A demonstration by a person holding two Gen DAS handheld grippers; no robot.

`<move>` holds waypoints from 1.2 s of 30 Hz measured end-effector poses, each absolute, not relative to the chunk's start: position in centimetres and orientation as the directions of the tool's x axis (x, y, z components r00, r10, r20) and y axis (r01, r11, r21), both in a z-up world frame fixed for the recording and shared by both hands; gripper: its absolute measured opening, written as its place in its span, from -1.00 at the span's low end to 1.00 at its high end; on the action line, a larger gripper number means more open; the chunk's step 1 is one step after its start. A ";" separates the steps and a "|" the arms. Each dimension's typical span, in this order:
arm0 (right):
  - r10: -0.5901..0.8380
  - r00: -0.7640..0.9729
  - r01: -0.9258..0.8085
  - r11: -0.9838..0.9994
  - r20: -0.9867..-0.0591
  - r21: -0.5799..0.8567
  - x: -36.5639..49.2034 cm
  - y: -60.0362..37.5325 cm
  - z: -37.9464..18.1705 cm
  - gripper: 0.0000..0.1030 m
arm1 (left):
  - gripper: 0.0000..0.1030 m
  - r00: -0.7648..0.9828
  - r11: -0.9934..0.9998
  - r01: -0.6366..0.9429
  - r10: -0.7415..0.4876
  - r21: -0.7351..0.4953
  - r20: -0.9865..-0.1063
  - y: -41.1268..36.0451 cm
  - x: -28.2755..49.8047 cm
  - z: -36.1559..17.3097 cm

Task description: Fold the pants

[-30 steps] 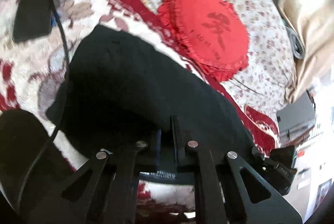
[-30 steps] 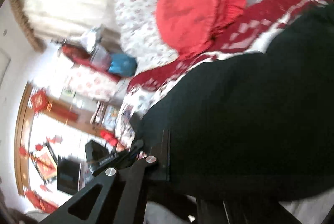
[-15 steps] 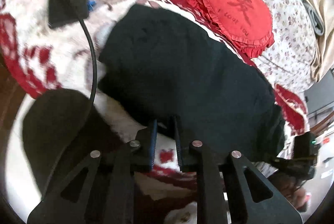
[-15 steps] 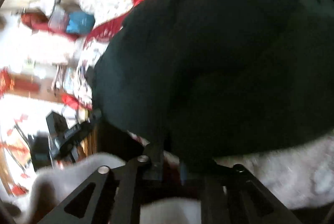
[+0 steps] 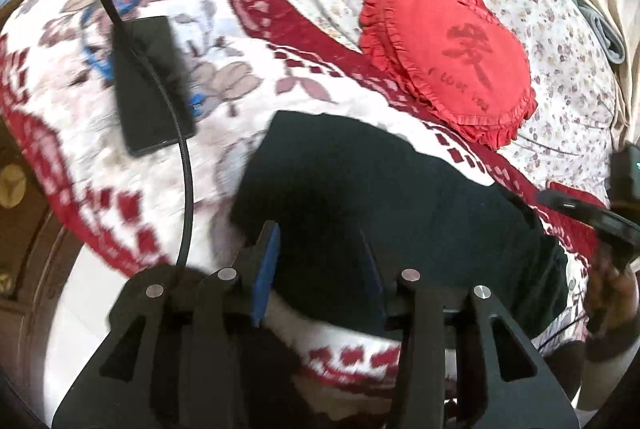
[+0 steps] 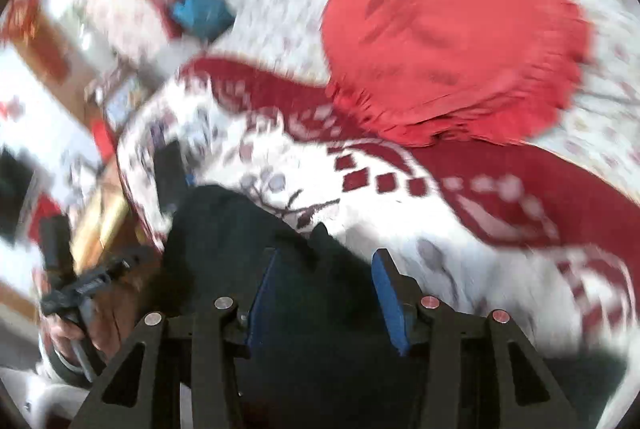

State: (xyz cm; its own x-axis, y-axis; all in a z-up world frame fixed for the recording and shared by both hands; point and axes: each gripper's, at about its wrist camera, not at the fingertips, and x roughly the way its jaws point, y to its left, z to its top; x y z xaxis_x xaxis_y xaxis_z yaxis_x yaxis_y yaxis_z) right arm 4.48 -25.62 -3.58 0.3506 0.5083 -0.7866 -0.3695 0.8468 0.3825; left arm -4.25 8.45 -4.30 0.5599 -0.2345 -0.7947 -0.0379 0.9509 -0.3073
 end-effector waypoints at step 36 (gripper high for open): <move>0.368 0.487 -0.150 0.928 -0.792 0.340 -0.7 -32.5 -9.2 -0.95 | -0.13 0.502 0.989 0.030 -0.139 -0.144 -0.853 3.4 -0.1 -6.9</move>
